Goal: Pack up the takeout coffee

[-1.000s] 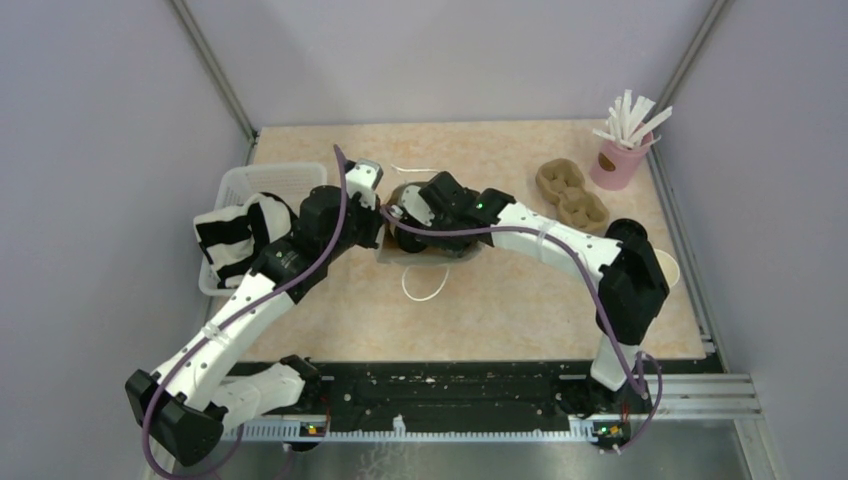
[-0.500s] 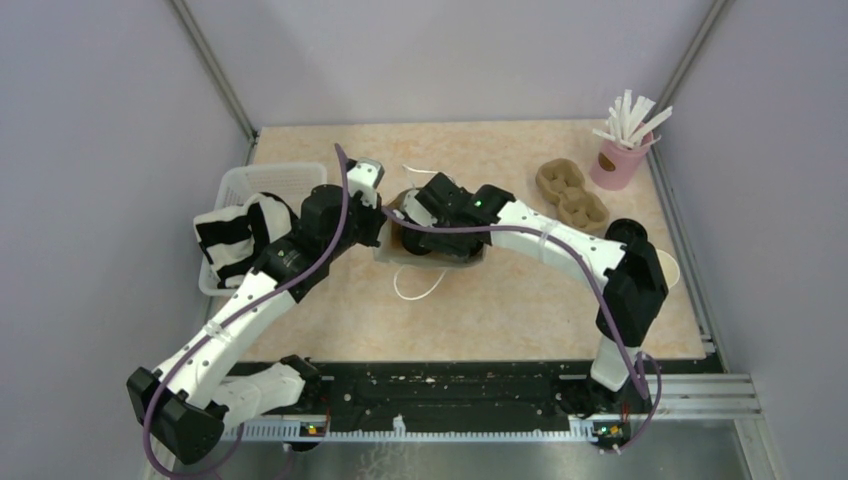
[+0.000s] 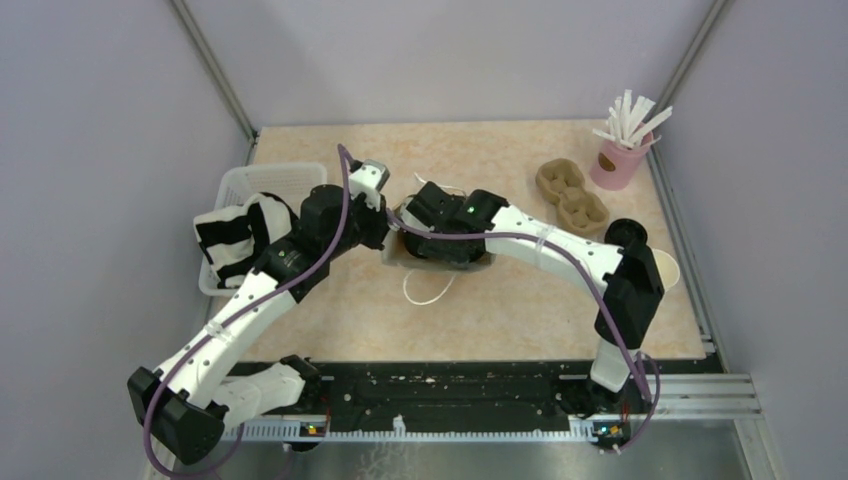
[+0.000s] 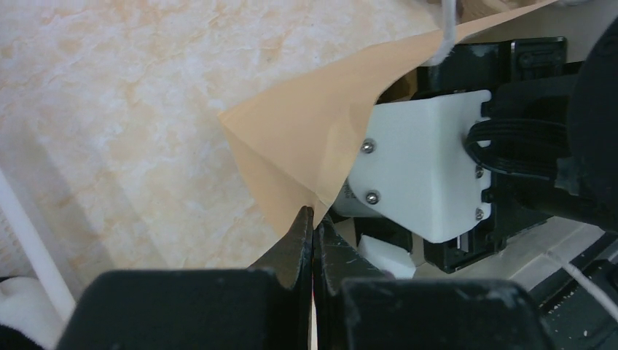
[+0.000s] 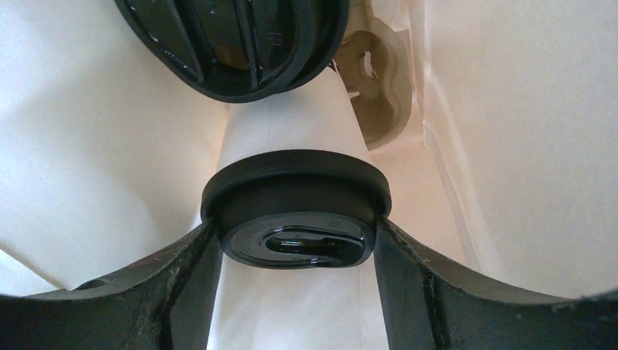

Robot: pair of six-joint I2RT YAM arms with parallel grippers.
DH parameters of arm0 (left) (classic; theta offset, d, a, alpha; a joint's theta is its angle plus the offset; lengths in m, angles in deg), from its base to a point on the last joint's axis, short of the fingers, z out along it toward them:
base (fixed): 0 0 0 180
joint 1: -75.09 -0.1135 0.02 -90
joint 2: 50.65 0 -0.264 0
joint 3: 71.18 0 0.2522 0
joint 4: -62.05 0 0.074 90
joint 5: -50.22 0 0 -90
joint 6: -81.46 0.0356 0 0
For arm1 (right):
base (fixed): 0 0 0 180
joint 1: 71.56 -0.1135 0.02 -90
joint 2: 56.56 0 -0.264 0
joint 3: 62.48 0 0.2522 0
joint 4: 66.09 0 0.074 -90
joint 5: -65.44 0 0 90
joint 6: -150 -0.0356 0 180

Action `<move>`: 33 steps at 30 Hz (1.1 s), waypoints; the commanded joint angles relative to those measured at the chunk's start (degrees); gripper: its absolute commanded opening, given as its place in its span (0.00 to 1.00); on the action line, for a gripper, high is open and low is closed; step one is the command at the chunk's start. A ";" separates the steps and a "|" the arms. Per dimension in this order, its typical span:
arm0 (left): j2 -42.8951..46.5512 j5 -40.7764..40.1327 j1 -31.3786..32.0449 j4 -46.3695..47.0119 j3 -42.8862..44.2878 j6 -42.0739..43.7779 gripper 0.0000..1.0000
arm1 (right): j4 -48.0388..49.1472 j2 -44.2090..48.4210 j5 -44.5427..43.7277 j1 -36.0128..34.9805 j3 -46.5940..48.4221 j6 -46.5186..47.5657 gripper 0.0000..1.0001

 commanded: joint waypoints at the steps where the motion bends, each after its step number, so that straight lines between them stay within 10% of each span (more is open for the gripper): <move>1: -0.37 8.81 0.66 3.12 -1.32 0.49 0.00 | 2.66 -1.13 1.78 -2.83 7.04 -0.77 0.47; 24: -0.22 6.46 0.75 4.14 -1.96 -2.32 0.00 | -2.82 -2.02 -4.61 -4.82 10.00 -9.37 0.45; 33: 4.40 2.70 0.74 5.06 -5.82 -1.96 0.00 | 2.83 7.81 -0.97 -4.65 -2.92 -5.44 0.45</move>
